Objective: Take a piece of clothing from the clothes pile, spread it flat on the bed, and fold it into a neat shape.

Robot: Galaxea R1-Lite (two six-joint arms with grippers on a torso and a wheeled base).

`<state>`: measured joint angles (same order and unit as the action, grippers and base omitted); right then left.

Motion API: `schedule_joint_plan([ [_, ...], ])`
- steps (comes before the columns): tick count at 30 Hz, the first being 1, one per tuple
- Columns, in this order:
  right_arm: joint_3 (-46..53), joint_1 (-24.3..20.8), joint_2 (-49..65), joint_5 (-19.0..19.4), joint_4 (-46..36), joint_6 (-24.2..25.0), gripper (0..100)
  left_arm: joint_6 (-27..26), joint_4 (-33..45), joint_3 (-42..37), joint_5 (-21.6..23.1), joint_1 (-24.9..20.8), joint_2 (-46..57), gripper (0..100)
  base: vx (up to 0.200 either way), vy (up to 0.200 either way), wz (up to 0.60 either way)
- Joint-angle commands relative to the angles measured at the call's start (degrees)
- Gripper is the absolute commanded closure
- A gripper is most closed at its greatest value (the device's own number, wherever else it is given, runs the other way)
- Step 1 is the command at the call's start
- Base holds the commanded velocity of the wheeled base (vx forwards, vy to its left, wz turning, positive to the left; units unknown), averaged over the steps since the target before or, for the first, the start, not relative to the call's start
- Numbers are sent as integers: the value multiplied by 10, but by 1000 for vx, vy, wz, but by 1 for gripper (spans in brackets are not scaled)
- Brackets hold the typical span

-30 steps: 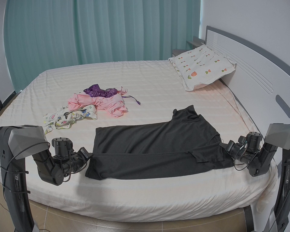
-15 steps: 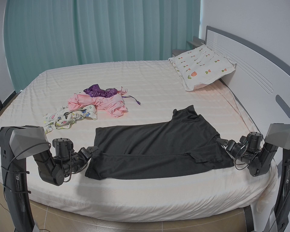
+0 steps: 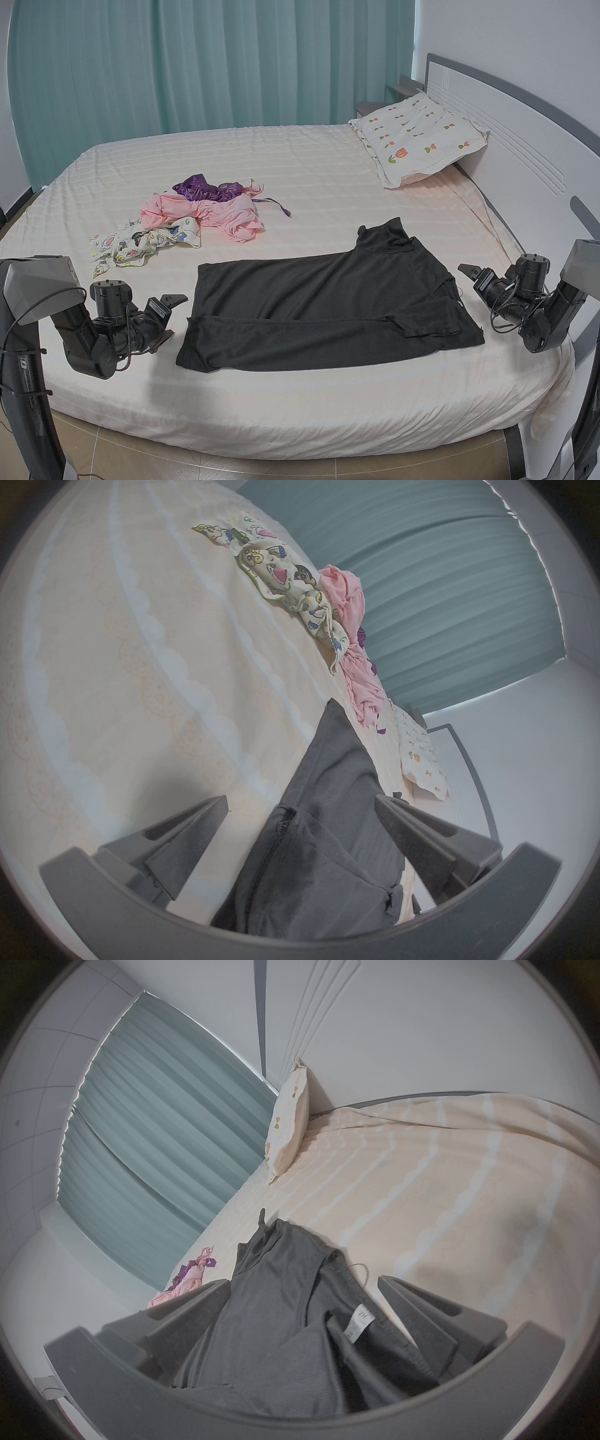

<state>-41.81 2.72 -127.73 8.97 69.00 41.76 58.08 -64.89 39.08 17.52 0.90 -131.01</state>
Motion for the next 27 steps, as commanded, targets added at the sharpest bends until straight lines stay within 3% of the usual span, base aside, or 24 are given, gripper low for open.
schedule_joint_plan([
  [1, 14, -35, 26, -46, -14, 4, 0, 20, -1, -19, 27, 26, 32, 0, 0, 0, 0],
  [6, 97, -73, 64, -77, -12, 41, 0, 23, -4, -30, 27, 26, 48, 0, 0, 0, 0],
  [8, 130, -96, 76, -78, -16, 84, 0, 23, -6, -32, 27, 23, 44, 0, 0, 0, 0],
  [12, 157, -117, 81, -79, -29, 89, 0, 23, -6, -32, 30, 23, 44, 0, -100, 0, 0],
  [16, 154, -126, 73, -78, -37, 90, 0, 21, -6, -32, 33, 23, 38, 0, -200, 0, 0],
  [21, 140, -126, 56, -77, -33, 105, 0, 21, -7, -33, 43, 23, 37, 0, 0, 0, 0],
  [24, 106, -127, 46, -77, -34, 147, 0, 22, -7, -33, 44, 23, 36, 0, 0, 0, 0],
  [27, 81, -127, 28, -78, -31, 156, 0, 22, -7, -33, 44, 23, 35, 0, 0, 0, 0],
])
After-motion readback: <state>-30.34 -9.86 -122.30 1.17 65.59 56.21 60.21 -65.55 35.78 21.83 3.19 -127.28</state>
